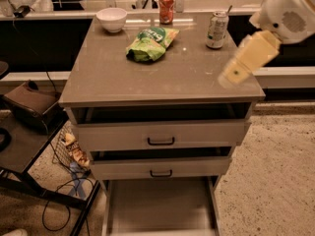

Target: Place green rice chip bag into bottom drawer

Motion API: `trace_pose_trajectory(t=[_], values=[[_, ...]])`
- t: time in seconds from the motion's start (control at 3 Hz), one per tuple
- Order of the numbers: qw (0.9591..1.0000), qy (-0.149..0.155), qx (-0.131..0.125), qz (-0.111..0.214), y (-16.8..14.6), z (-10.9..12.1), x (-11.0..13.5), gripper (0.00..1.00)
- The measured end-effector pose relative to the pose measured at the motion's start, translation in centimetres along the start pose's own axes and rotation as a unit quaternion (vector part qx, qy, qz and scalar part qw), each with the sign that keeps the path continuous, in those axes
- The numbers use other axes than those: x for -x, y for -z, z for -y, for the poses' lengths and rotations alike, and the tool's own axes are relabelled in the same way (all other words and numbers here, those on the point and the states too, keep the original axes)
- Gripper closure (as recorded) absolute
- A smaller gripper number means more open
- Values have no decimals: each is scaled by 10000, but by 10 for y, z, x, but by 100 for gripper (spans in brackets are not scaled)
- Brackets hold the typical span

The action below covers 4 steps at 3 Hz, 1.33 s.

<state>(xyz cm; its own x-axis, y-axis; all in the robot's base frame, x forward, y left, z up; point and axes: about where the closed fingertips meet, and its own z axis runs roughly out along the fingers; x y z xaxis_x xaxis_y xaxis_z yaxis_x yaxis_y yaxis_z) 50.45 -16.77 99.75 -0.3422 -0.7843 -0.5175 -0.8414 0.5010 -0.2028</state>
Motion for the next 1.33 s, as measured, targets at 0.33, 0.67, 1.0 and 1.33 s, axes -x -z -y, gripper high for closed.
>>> trace_pose_trajectory(t=[0.33,0.67,1.0,1.33], values=[[9938,-813,-421,624,1,30,43,0],[9834,-1507,-552,840,-4,53,72,0],[9755,-1943,-517,892,-2,53,77,0],[9750,-1970,-522,881,-4,56,79,0]])
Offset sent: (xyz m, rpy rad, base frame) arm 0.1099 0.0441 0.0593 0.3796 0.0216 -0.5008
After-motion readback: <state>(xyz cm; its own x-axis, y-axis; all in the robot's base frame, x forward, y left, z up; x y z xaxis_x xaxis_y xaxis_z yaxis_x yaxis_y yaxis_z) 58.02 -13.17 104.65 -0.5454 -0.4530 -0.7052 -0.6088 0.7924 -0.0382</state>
